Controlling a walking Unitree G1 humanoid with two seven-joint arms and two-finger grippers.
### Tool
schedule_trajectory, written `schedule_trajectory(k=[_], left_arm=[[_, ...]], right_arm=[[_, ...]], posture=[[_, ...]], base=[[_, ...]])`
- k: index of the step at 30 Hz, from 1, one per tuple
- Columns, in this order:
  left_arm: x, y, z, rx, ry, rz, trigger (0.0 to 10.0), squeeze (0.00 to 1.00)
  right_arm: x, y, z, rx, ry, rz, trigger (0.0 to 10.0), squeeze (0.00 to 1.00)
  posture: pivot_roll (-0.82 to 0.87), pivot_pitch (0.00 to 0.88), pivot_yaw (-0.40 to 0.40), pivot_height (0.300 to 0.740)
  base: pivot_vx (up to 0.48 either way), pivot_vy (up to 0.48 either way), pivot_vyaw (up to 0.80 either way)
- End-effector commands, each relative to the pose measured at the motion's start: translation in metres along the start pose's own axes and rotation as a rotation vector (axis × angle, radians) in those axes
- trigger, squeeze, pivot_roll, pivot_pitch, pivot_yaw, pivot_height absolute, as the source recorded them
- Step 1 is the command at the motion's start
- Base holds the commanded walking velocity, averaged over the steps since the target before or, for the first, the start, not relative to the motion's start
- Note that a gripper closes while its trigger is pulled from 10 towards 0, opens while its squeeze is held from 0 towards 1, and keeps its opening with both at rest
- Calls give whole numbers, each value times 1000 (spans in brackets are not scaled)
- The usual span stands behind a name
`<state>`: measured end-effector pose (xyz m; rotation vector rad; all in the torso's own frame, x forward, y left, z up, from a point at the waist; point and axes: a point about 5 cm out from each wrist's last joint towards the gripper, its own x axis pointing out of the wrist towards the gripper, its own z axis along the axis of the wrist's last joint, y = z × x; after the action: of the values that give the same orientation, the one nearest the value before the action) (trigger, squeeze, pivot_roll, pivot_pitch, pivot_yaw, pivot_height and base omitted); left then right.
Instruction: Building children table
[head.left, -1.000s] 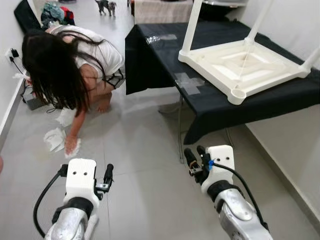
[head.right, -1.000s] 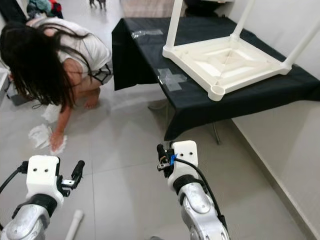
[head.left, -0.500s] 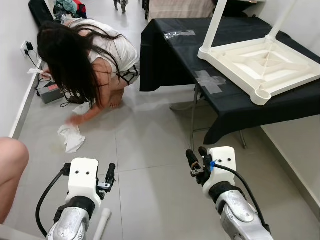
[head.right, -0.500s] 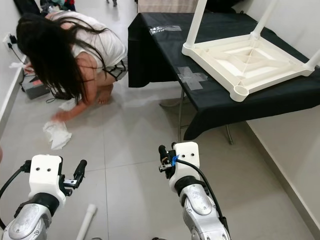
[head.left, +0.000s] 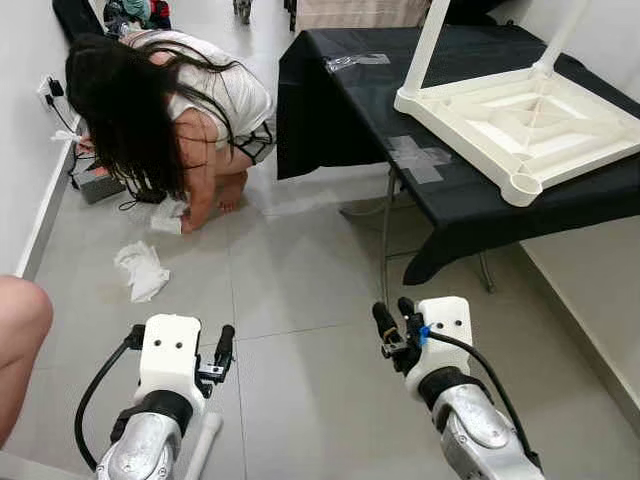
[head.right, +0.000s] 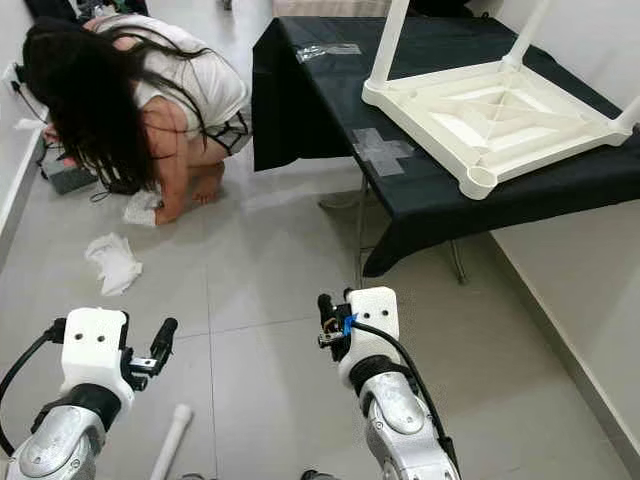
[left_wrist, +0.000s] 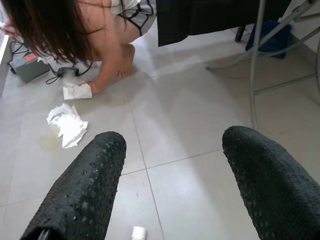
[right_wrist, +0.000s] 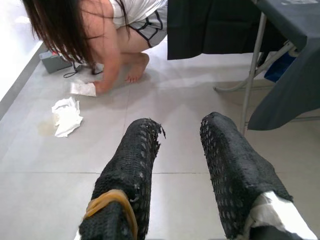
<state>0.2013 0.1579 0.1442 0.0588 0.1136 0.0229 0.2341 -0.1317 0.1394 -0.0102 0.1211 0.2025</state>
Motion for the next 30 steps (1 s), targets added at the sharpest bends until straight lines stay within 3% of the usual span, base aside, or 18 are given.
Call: schedule_trajectory(k=[1, 21, 26, 30], left_arm=[[-4, 5, -2, 0, 14, 23, 10000, 0], [3, 14, 0, 13, 15, 50, 10000, 0], [9, 24, -5, 38, 48, 57, 10000, 0], [10, 34, -8, 69, 48, 53, 10000, 0]], right_arm=[[-3, 2, -6, 0, 12, 10, 10000, 0], [-4, 1, -7, 12, 13, 14, 10000, 0], [-4, 0, -4, 8, -1, 7, 10000, 0], [-8, -22, -8, -19, 8, -61, 10000, 0]], posture=[[48, 214, -106, 725], [42, 194, -94, 665], [43, 191, -91, 645], [34, 194, -84, 630]], base=[[0, 0, 0], [0, 0, 0], [0, 0, 0], [0, 0, 0]])
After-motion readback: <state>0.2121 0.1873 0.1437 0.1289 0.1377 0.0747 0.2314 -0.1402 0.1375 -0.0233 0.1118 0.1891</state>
